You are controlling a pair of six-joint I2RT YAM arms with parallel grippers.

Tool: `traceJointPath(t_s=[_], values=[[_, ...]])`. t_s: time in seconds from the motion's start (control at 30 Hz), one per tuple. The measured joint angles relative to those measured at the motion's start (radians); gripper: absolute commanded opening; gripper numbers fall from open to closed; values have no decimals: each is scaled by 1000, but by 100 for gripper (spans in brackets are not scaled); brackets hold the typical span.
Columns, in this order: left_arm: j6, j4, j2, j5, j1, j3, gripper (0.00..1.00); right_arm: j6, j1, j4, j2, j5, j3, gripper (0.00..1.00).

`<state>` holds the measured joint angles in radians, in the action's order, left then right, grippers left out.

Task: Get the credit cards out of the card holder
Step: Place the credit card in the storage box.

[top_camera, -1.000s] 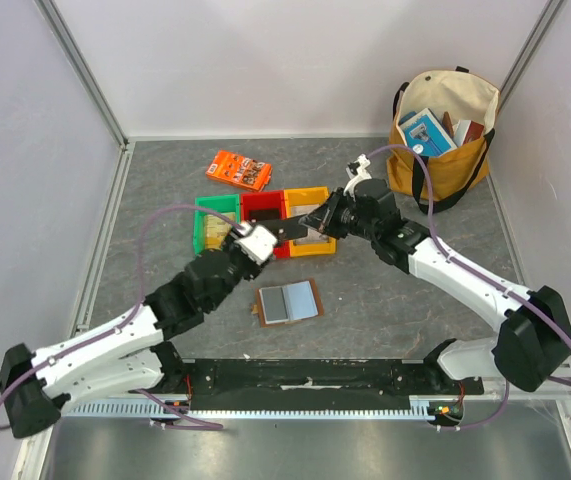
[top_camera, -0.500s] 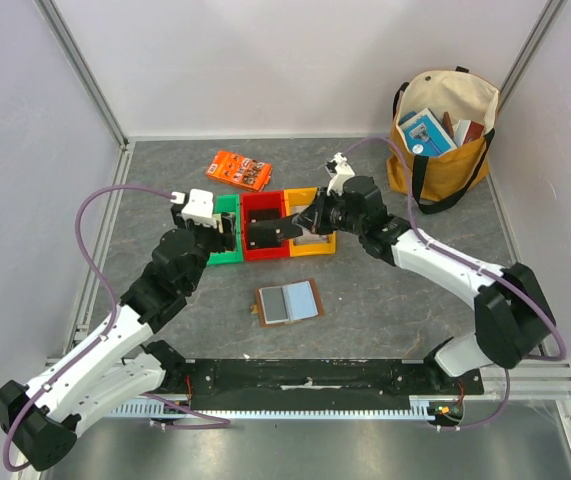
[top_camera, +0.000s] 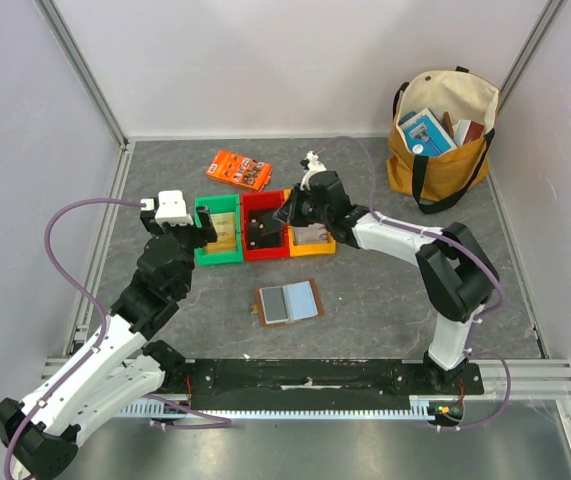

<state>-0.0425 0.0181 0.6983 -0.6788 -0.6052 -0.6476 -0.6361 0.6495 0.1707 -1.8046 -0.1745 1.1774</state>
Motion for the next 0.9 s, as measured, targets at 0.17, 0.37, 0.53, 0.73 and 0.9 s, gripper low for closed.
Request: traceJointPath(t_s=[0.17,0.37,0.53,0.73,0.9], values=[[0,3,-2,-5,8,0,82,-21,44,2,-95,15,93,0],[0,8,-14,-9,10,0,82,-56,75,1,-154,52,121,0],[0,13,-16,-8,11,4,82,-72,75,-19,-210,71,128,7],[0,14,-16,-8,15,12,82,-75,76,-57,-226,78,155,31],[0,14,-16,4,15,13,81,-34,89,-133,-209,124,163,51]])
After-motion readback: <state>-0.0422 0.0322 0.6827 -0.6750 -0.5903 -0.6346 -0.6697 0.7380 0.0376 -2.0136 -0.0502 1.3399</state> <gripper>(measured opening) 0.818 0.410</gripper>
